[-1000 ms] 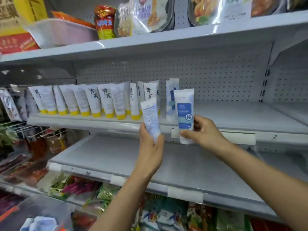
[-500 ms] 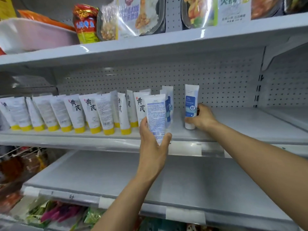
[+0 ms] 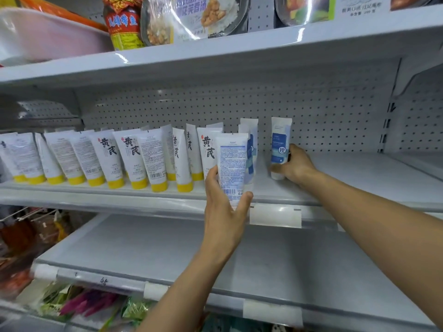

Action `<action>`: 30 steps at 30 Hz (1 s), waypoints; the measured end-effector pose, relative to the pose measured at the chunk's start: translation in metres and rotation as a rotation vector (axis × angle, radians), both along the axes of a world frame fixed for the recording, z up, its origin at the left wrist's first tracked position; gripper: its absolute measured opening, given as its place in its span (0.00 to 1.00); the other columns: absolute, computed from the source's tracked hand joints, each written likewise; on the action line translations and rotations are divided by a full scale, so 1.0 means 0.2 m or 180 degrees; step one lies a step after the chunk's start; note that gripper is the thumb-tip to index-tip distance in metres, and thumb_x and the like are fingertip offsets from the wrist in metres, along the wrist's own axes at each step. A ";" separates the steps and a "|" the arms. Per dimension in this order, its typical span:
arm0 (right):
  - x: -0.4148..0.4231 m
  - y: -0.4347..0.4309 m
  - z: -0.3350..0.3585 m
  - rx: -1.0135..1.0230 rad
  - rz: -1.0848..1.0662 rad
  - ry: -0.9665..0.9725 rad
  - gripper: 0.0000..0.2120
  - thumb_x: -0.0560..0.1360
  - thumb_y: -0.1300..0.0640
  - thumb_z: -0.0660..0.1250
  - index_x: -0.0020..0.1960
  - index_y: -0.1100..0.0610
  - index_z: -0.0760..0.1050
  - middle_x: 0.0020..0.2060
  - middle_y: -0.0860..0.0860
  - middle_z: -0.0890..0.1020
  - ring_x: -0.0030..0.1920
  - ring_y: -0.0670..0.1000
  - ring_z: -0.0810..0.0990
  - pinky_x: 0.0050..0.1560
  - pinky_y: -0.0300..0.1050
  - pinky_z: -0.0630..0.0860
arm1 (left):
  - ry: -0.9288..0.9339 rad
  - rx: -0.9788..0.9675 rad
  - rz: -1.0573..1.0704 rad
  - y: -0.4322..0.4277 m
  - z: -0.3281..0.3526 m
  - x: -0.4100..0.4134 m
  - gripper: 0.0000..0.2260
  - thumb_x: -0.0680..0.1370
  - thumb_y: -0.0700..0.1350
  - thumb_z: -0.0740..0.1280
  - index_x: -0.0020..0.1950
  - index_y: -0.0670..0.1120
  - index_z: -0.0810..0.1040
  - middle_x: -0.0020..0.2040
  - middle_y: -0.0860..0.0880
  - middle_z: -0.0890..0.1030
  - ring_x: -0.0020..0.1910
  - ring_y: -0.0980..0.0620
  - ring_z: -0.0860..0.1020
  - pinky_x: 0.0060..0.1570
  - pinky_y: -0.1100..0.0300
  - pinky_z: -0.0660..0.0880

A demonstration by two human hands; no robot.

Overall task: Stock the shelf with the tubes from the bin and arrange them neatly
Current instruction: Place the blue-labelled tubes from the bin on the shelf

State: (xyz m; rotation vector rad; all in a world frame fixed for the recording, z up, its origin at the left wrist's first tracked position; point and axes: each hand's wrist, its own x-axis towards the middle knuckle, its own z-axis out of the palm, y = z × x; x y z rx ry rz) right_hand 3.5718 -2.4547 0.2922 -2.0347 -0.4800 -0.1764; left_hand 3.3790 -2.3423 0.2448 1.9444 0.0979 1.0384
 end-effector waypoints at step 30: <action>-0.41 -0.28 0.14 0.0646 0.1089 0.0168 0.15 0.72 0.63 0.72 0.56 0.51 0.76 0.51 0.50 0.84 0.49 0.51 0.83 0.42 0.45 0.80 | 0.0465 0.1168 0.0490 -0.09 0.06 -0.01 0.18 0.76 0.49 0.68 0.65 0.51 0.72 0.55 0.54 0.74 0.55 0.55 0.73 0.55 0.54 0.74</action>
